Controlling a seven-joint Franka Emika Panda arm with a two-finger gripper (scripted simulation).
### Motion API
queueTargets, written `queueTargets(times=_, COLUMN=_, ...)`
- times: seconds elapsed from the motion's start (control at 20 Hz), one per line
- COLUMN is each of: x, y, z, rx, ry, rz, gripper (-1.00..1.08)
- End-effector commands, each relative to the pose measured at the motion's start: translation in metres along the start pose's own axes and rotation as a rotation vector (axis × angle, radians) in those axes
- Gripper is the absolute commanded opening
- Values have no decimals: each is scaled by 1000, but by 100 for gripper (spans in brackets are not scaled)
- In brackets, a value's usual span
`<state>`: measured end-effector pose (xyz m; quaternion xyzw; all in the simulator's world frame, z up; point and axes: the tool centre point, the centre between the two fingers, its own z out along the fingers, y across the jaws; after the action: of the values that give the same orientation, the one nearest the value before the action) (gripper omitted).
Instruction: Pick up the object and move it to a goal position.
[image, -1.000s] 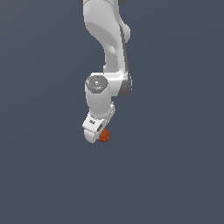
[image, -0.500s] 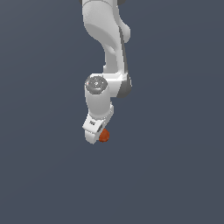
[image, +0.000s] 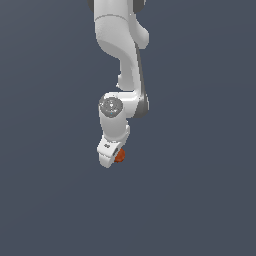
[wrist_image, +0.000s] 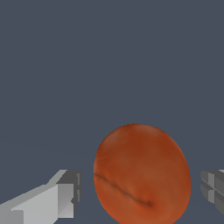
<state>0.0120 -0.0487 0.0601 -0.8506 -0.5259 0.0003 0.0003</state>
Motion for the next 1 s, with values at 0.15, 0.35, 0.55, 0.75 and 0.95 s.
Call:
queueTargets(times=0.15, x=0, y=1, z=13, rx=-1, ry=0, rz=-1, gripper=100)
queueTargets(times=0.35, x=0, y=1, z=13, rx=-1, ry=0, rz=-1, gripper=-100)
queueTargets(times=0.55, x=0, y=1, z=13, rx=-1, ry=0, rz=-1, gripper=-100)
queueTargets(times=0.75, x=0, y=2, z=12, rx=-2, ry=0, rz=0, gripper=-100)
queueTargets(times=0.95, x=1, y=1, z=7, rx=-2, ry=0, rz=0, gripper=-100)
